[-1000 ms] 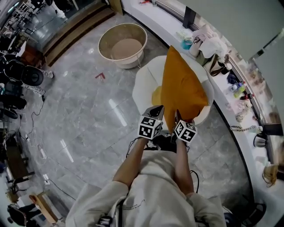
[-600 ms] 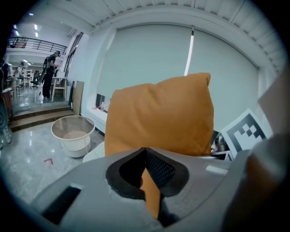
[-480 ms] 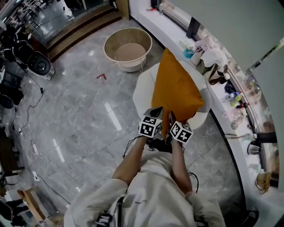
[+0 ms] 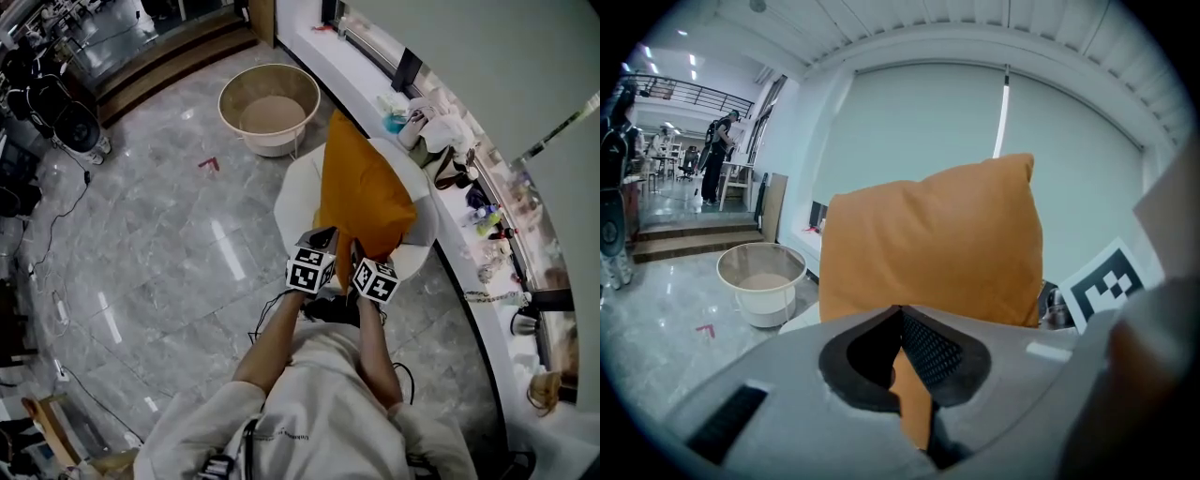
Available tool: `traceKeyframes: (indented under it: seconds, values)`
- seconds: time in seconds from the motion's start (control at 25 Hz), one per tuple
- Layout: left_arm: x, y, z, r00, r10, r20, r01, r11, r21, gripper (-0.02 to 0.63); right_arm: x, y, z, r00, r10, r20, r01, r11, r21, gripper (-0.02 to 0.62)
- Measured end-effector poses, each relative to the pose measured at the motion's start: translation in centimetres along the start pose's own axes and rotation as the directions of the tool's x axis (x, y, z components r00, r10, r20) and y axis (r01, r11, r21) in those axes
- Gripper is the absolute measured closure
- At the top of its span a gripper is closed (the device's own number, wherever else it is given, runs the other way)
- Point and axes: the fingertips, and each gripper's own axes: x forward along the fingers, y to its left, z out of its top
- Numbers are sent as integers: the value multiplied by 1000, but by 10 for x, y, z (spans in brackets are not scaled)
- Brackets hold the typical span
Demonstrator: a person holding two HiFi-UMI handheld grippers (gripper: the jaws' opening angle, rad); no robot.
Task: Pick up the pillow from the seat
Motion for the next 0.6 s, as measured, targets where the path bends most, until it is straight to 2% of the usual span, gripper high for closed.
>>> traceKeyframes:
  seconds: [0.16, 0.6]
  values:
    - [-1, -1, 5, 1000, -3, 9, 3, 1000, 2, 597, -2, -5, 4, 1000, -7, 15, 6, 999, 35, 368]
    - [5, 0, 3, 1000, -28, 2, 28, 1000, -11, 597, 0, 5, 4, 1000, 15, 25, -16, 999, 34, 368]
